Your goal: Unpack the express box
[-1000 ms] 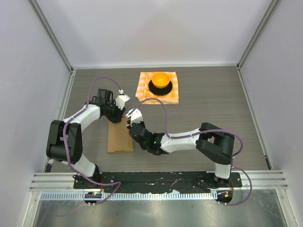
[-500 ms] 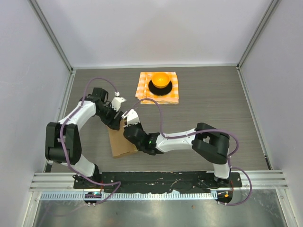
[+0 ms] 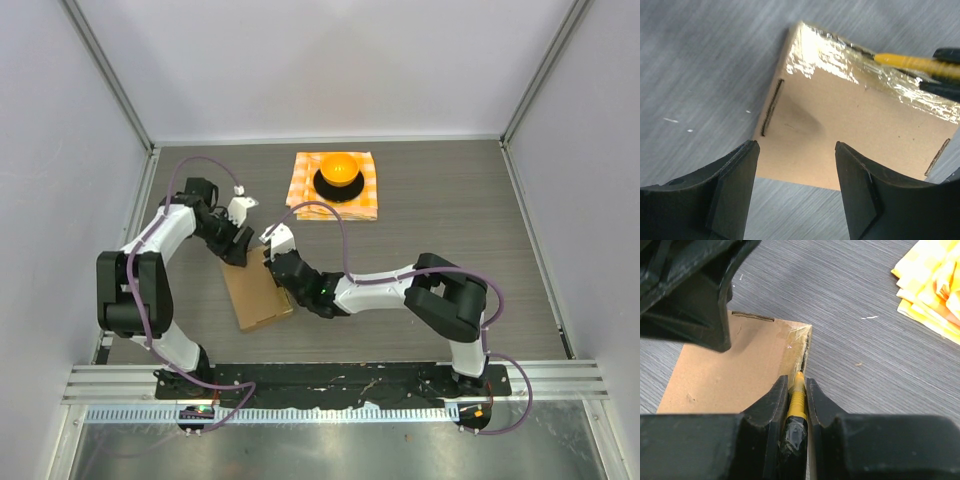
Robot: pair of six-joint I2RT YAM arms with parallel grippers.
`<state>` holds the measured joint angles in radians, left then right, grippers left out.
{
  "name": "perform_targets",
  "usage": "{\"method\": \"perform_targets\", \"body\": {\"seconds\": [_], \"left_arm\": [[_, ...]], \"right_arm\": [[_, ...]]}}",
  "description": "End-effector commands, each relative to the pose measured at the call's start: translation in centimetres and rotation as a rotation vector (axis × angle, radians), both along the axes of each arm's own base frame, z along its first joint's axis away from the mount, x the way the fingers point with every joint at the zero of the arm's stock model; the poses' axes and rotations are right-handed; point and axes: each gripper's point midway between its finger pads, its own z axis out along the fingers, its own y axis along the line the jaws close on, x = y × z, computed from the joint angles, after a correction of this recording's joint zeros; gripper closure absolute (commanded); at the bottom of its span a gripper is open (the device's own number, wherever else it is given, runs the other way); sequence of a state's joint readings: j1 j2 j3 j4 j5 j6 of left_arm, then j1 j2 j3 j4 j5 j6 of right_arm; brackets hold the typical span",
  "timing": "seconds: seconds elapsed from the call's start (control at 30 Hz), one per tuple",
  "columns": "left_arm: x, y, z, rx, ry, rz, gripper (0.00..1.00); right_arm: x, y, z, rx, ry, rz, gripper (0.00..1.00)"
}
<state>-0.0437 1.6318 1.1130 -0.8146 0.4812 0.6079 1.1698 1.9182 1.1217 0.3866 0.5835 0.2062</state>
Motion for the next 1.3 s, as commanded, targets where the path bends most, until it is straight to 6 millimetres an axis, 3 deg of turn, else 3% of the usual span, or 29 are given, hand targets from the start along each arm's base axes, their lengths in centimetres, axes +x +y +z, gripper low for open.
{"method": "perform_targets", "body": {"seconds": [0.0,0.17,0.37,0.53,0.83,0.93,1.27], "left_arm": [[4.2,-0.3,2.6,-0.013,-0.154,-0.012,0.32],[5.3,-0.6,0.7,-0.023,-0.152,-0.045,0.32],[4.6,-0.9,-2.4,-0.039,-0.06,-0.07,0.33],[4.1,-0.8,-3.3,-0.037,-0.016,-0.071,0.38],[3.4,0.6,-5.1,0.046,0.068,-0.017,0.69],[3.5,1.6,-5.7,0.106,0.06,0.035,0.84],[2.6,3.5,-6.3,0.211,0.082,0.151,1.0]], "right_arm": [[-0.6,0.9,-1.0,0.002,0.035,0.092,0.99],[-0.4,1.6,-1.2,-0.004,0.047,0.142,0.99],[0.1,1.9,-1.0,-0.005,0.056,0.177,0.99],[0.0,2.6,-0.8,-0.001,0.043,0.235,0.99],[0.4,3.0,0.2,-0.004,0.028,0.268,0.99],[0.1,2.8,0.2,-0.013,0.044,0.269,0.99],[-2.8,1.4,-0.9,-0.077,0.106,0.263,0.99]]}}
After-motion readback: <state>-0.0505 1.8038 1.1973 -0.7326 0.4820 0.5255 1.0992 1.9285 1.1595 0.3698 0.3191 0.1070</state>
